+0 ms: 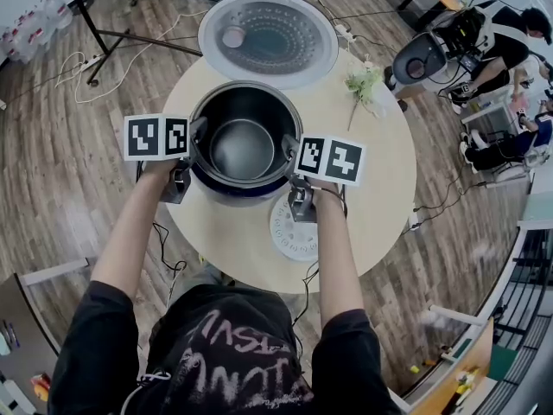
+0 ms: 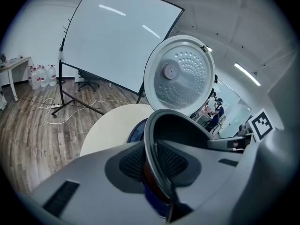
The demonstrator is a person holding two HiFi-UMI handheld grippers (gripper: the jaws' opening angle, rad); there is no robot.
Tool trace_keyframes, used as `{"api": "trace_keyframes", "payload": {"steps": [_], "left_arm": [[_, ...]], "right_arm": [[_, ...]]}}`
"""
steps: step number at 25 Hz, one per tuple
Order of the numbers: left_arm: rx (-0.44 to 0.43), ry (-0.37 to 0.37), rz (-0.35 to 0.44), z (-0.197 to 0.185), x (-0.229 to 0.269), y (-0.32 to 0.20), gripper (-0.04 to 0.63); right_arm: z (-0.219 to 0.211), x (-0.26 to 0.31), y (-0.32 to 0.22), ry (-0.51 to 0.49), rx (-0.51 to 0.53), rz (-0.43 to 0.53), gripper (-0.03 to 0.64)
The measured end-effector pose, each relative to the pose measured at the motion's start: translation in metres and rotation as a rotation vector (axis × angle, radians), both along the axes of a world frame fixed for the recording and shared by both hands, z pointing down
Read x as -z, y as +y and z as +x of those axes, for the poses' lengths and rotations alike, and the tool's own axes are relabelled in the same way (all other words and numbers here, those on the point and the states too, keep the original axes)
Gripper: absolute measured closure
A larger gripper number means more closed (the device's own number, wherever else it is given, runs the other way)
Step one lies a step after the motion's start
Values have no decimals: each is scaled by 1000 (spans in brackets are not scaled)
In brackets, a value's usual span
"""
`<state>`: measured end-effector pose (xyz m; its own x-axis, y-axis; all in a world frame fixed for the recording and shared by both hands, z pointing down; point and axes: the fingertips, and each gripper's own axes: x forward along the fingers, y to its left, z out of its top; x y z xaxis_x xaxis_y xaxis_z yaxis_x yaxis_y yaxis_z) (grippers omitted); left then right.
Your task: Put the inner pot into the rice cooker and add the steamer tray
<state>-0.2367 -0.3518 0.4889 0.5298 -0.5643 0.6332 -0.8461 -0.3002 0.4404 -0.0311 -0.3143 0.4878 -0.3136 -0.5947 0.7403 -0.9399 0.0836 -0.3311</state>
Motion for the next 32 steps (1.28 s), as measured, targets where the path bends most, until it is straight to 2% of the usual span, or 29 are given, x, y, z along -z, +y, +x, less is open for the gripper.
{"api": "trace_keyframes", "payload": {"steps": [5, 12, 20, 27, 32], "left_arm": [[-16, -39, -43, 1, -17, 4, 508], [-36, -127, -38, 0, -23, 5, 502], [-48, -159, -28, -3, -23, 7, 494], [-68, -202, -55, -1, -23, 12, 489], [-84, -237, -31, -8, -22, 13, 483]], "right_arm": [[2, -18, 5, 11, 15, -45, 514], [3, -23, 6, 26, 13, -26, 512], [0, -22, 9, 45, 16, -15, 497], [2, -20, 12, 71, 33, -13, 472], [0, -18, 13, 76, 30, 11, 468]]}}
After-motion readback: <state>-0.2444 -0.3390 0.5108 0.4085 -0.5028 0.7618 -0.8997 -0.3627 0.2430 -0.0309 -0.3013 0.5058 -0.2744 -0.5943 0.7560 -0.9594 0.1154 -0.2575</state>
